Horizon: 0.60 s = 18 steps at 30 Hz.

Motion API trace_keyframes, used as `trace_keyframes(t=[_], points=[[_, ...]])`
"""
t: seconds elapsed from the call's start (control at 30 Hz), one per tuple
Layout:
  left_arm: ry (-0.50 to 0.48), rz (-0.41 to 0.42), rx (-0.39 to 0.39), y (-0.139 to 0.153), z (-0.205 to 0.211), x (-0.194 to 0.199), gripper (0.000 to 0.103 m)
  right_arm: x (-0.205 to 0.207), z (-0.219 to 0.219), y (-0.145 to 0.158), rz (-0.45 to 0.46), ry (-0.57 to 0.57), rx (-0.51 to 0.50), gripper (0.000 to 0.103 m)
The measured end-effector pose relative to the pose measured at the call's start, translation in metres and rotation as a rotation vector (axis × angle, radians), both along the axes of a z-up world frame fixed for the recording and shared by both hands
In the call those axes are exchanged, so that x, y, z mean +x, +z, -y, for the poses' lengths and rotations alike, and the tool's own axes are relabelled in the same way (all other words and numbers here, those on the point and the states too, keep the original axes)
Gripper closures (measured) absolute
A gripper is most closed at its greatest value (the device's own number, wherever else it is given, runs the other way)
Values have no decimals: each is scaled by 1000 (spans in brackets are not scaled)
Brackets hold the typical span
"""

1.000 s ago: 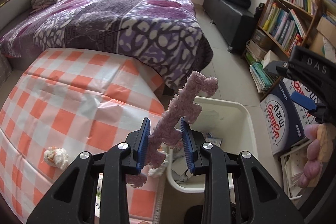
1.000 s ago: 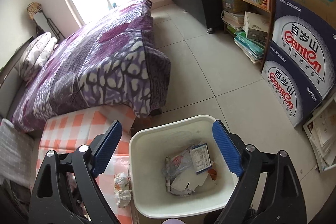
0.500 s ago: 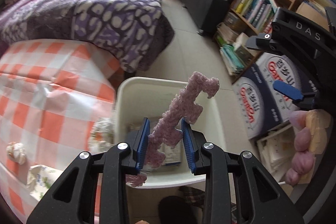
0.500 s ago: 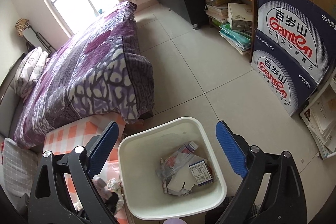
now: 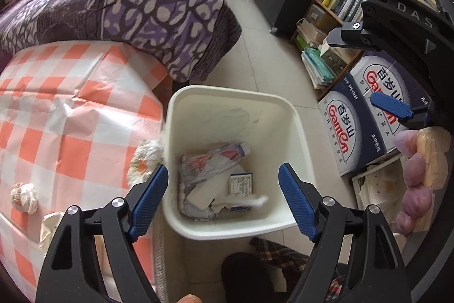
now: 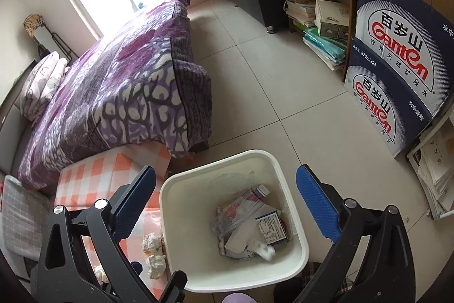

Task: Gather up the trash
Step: 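Grasp the tissue wad with the left tool while the right tool grasps the paper cup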

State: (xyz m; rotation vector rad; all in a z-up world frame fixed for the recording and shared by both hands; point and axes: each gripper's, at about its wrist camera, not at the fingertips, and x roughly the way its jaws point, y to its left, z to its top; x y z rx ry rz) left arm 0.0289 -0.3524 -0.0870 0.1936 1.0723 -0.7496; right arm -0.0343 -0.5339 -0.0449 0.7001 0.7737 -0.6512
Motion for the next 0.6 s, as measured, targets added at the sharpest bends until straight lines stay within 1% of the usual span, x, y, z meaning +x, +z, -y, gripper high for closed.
trace_keyframes(t=[0.2,0.23,0.37,0.53,0.6], points=[[35,32,55,4,-34,9,25,18,-16,-9,-64,83,6,7],[48,33,76,3,-42,13,25,22,-22,-11,-78,106,0,7],[90,11,121,-1,-68,28,25,39,-44,-18,-130,207,-19,7],[145,-6,191,-11,-103,48,25,58,-80,-25,-193,338,-87,7],[171,-1,233,-16,-118,56,25,64,-94,-28,-215,389,-108,7]])
